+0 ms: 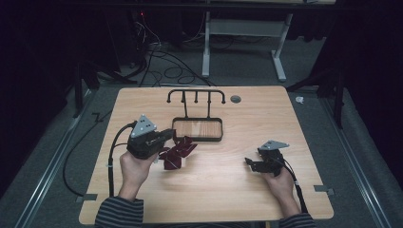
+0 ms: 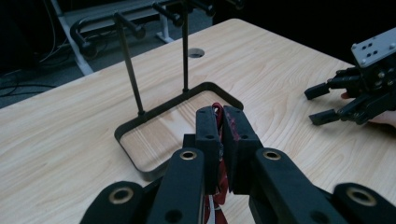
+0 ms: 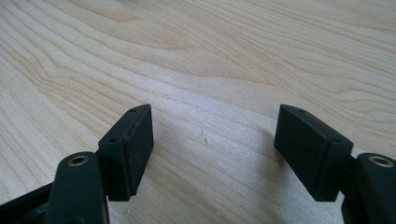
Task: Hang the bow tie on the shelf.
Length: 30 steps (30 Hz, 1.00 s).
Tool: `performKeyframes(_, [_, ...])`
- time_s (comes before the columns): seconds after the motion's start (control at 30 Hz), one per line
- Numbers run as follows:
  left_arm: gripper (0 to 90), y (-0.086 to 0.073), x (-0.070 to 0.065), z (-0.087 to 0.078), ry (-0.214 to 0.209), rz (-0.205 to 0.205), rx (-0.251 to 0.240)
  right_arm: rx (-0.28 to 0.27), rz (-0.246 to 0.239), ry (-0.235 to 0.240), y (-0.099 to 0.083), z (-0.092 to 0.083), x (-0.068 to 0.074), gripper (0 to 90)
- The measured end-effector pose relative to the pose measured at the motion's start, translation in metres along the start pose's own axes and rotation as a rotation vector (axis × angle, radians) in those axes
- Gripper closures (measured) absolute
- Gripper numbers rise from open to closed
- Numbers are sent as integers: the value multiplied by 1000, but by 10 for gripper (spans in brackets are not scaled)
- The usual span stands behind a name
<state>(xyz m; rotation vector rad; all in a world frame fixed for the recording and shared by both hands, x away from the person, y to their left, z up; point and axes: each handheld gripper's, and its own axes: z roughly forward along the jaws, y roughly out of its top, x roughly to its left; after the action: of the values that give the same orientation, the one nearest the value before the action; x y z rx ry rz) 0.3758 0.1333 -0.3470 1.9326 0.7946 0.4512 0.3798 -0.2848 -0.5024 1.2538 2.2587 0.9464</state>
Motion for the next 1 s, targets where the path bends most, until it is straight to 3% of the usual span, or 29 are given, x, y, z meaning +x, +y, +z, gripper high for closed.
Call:
performKeyframes(0.3, [856, 18, 1, 10, -27, 12, 1, 0, -2, 0, 0, 0, 0, 294])
performKeyframes(1.0, [856, 38, 7, 26, -87, 11, 17, 0, -3, 0, 0, 0, 0, 294])
